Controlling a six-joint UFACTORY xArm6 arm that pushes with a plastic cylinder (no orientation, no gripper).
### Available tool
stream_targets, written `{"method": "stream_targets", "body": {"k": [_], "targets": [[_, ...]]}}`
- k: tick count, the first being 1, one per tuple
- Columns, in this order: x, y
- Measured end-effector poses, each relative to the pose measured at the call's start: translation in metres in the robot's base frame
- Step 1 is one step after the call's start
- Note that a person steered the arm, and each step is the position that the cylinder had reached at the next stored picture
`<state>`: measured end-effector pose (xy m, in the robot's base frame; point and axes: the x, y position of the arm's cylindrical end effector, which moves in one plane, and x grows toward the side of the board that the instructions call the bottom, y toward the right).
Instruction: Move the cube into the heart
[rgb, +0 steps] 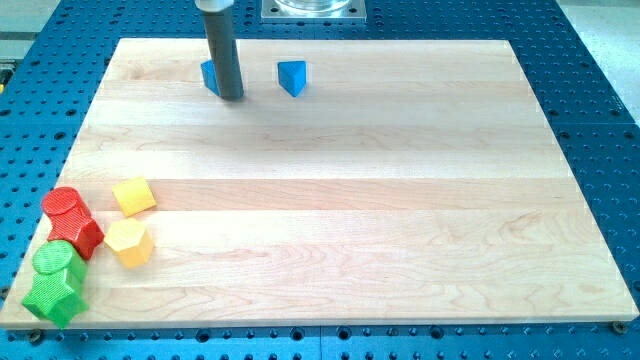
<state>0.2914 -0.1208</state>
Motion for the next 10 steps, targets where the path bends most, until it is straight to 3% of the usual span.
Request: {"method": "stream_targets", "body": {"k": [1, 2, 3, 4, 5, 6, 8, 9, 10], "targets": [[-0.041, 0.023], [-0.080, 0.011], [-0.051, -0.030], [0.059, -0.061], [0.023, 0.017], [-0.019, 0.056], [0.109, -0.022], [0.051, -0.022], [0.102, -0.062]]}}
